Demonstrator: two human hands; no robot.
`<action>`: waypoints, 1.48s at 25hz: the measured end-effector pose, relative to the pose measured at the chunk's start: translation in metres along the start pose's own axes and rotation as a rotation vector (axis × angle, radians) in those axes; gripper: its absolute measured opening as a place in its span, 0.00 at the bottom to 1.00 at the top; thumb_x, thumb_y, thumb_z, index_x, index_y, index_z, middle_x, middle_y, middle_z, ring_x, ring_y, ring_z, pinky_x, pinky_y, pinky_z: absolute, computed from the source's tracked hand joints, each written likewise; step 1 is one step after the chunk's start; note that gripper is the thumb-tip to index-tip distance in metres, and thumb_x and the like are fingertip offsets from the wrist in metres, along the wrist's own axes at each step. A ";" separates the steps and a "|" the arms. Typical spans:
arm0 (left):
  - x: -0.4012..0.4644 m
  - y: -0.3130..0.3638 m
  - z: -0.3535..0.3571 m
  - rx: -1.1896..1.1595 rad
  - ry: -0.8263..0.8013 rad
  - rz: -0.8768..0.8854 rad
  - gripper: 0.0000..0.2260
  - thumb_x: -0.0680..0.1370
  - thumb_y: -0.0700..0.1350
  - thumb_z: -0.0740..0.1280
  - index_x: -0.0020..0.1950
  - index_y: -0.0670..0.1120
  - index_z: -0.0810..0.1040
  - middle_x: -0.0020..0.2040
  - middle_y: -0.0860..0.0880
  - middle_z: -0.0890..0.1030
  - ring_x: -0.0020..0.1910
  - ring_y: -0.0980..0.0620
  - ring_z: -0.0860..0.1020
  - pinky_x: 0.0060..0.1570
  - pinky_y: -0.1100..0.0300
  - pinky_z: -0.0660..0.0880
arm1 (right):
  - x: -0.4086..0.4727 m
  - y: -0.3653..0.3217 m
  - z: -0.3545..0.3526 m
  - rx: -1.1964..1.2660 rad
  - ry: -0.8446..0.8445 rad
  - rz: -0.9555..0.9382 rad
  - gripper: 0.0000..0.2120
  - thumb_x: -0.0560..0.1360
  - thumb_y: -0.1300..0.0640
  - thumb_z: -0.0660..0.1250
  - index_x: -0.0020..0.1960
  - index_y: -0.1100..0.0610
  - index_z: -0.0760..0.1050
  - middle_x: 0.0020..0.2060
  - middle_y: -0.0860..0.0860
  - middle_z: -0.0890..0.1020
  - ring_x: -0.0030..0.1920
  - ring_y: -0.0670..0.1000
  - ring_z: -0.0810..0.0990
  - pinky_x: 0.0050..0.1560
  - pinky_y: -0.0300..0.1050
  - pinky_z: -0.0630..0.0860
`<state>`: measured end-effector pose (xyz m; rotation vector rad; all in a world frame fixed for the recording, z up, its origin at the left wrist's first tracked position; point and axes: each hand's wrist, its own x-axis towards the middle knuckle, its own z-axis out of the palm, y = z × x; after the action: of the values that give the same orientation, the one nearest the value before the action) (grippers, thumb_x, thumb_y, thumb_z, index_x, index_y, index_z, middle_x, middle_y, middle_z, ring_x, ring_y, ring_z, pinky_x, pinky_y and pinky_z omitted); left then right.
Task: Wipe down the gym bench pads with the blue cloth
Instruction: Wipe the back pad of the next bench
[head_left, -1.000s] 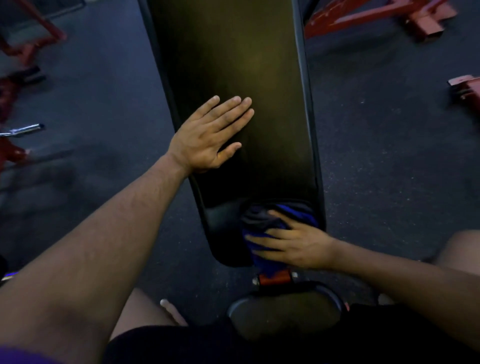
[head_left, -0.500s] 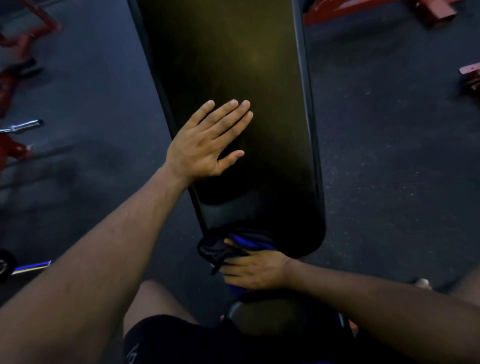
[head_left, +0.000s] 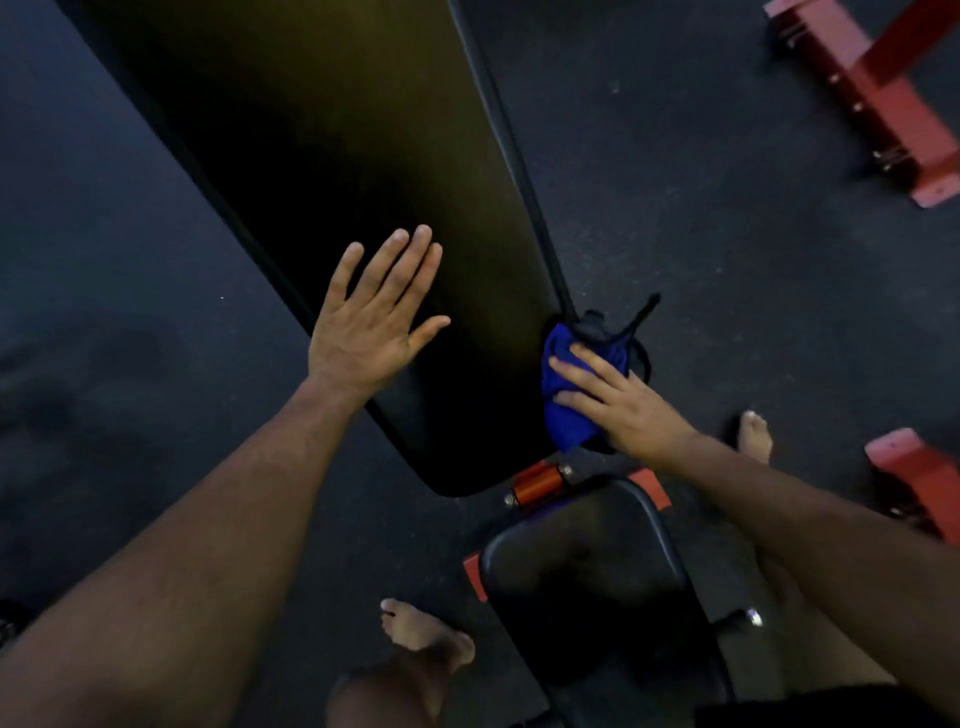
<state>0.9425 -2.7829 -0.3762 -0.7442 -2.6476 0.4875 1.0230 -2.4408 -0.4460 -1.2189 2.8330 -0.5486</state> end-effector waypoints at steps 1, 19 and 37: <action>-0.003 0.001 0.001 -0.010 0.001 -0.003 0.33 0.86 0.63 0.51 0.85 0.46 0.50 0.84 0.48 0.50 0.82 0.49 0.50 0.80 0.48 0.42 | 0.010 -0.013 -0.002 0.161 0.095 0.183 0.25 0.69 0.69 0.61 0.66 0.62 0.74 0.77 0.60 0.61 0.78 0.63 0.56 0.71 0.61 0.66; -0.032 0.106 -0.049 -0.379 -0.215 -0.057 0.33 0.83 0.53 0.61 0.84 0.42 0.50 0.84 0.41 0.50 0.83 0.43 0.49 0.78 0.38 0.41 | -0.158 -0.090 -0.056 0.494 -0.148 0.938 0.24 0.74 0.68 0.68 0.69 0.61 0.71 0.71 0.58 0.70 0.73 0.56 0.66 0.75 0.43 0.57; -0.197 0.392 -0.042 -0.504 -0.506 -0.047 0.32 0.84 0.62 0.48 0.84 0.46 0.50 0.85 0.46 0.51 0.83 0.48 0.50 0.80 0.37 0.49 | -0.371 -0.165 0.082 1.004 0.099 1.282 0.14 0.80 0.55 0.66 0.65 0.50 0.73 0.58 0.45 0.79 0.60 0.42 0.75 0.66 0.34 0.67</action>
<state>1.2869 -2.5669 -0.5466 -0.7701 -3.3134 -0.0287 1.4091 -2.3099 -0.5175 0.7143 2.0942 -1.4789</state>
